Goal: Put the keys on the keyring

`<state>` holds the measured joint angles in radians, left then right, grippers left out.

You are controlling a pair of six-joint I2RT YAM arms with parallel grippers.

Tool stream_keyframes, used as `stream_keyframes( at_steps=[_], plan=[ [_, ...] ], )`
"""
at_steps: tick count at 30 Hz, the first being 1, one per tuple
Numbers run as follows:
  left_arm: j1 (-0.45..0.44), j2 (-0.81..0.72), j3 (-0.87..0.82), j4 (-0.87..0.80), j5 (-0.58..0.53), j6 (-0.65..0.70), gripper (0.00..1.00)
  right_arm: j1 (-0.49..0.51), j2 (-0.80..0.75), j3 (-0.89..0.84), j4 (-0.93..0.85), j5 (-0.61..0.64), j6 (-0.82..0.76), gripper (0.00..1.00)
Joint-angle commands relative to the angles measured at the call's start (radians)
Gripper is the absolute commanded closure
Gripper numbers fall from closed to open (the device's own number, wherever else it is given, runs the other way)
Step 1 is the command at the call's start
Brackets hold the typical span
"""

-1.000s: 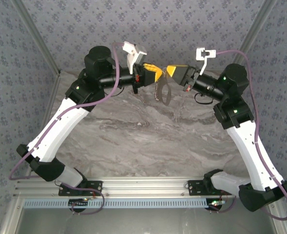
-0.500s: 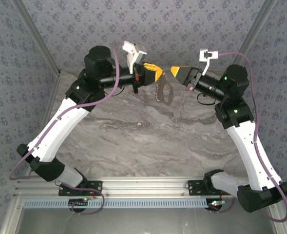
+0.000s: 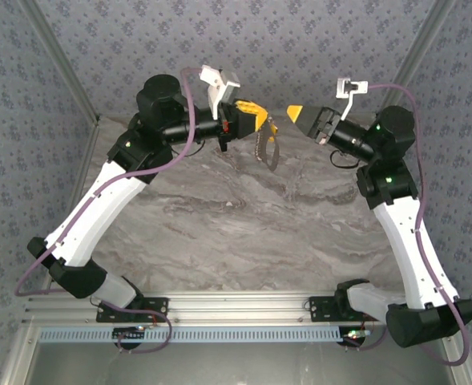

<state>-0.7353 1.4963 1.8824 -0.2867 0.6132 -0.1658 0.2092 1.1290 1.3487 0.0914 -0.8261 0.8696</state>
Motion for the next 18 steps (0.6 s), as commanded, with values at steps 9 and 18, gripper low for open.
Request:
stream_keyframes(
  at_steps=[9,18],
  plan=[
    [-0.008,0.025,0.028,0.104,0.028,-0.052,1.0,0.037,0.075,0.05,0.235,-0.153,0.12,0.47],
    [-0.009,0.024,0.03,0.119,0.026,-0.062,1.0,0.062,0.083,0.018,0.277,-0.168,0.136,0.68]
  ],
)
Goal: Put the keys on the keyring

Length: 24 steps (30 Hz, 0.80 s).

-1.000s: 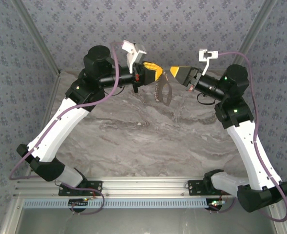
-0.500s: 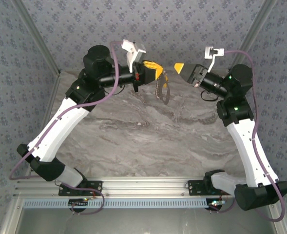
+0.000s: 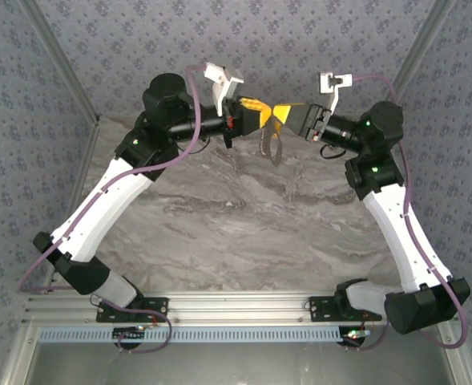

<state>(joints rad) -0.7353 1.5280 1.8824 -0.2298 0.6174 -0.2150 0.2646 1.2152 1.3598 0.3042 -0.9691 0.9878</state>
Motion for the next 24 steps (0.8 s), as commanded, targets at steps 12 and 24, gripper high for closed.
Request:
stream_keyframes(
  at_steps=[12,24],
  plan=[
    [-0.007,-0.006,0.014,0.063,-0.004,-0.025,1.0,0.009,0.019,-0.035,0.232,-0.008,0.146,1.0],
    [0.017,-0.087,-0.102,0.023,-0.173,0.003,0.71,-0.062,-0.055,-0.092,-0.13,0.076,-0.099,1.0]
  ],
)
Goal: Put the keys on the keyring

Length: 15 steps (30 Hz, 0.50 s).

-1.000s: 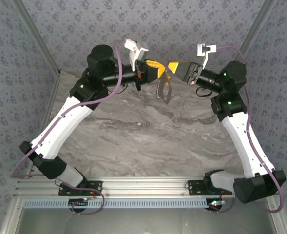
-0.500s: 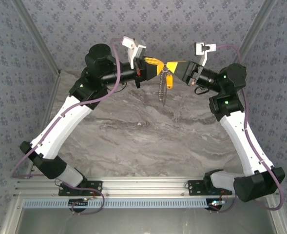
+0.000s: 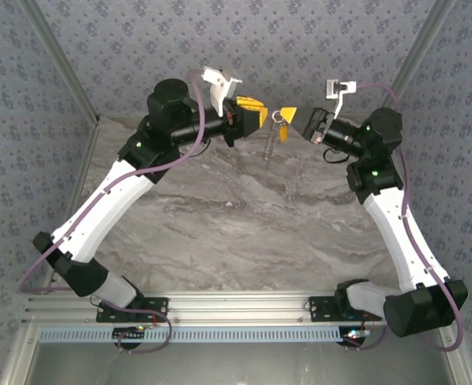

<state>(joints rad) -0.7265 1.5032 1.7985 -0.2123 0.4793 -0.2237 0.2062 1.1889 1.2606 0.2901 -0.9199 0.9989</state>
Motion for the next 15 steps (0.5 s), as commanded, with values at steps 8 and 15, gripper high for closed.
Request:
stream_keyframes(
  at_steps=[8,15],
  plan=[
    [0.072,-0.081,-0.059,-0.051,-0.005,0.012,0.56,-0.01,-0.011,0.027,-0.27,0.034,-0.25,1.0],
    [0.124,-0.064,-0.044,-0.092,0.069,0.009,0.49,-0.015,0.039,0.058,-0.281,0.028,-0.259,1.0]
  ],
)
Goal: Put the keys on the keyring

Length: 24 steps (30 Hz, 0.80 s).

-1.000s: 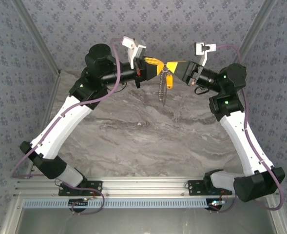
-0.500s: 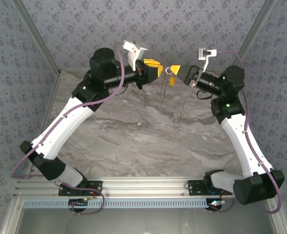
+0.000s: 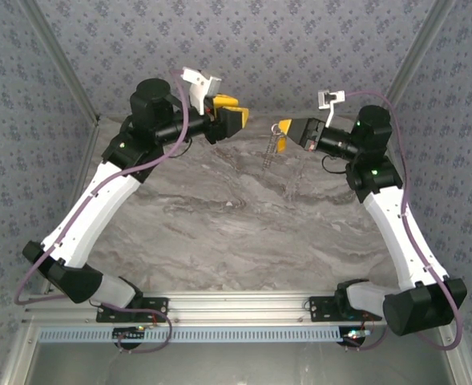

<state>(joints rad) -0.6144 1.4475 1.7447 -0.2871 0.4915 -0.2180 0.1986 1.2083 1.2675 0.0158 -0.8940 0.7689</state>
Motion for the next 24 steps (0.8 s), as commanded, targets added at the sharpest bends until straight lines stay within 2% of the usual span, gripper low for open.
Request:
stream_keyframes(
  at_steps=[1,5,11,16,24],
  plan=[
    [0.015,-0.004,0.013,-0.025,0.071,0.004,0.49,-0.008,0.032,0.065,-0.01,-0.001,-0.031,1.0],
    [0.018,0.005,-0.014,-0.023,0.108,0.04,0.48,-0.005,0.064,0.114,-0.029,-0.03,-0.063,1.0],
    [0.055,0.042,0.019,-0.055,0.199,0.016,0.45,-0.006,0.1,0.163,-0.064,-0.082,-0.069,1.0],
    [0.065,0.115,0.116,-0.121,0.334,0.002,0.42,-0.005,0.116,0.239,-0.194,-0.124,-0.201,1.0],
    [0.063,0.188,0.233,-0.163,0.426,-0.056,0.41,0.002,0.117,0.338,-0.34,-0.083,-0.336,1.0]
  ],
)
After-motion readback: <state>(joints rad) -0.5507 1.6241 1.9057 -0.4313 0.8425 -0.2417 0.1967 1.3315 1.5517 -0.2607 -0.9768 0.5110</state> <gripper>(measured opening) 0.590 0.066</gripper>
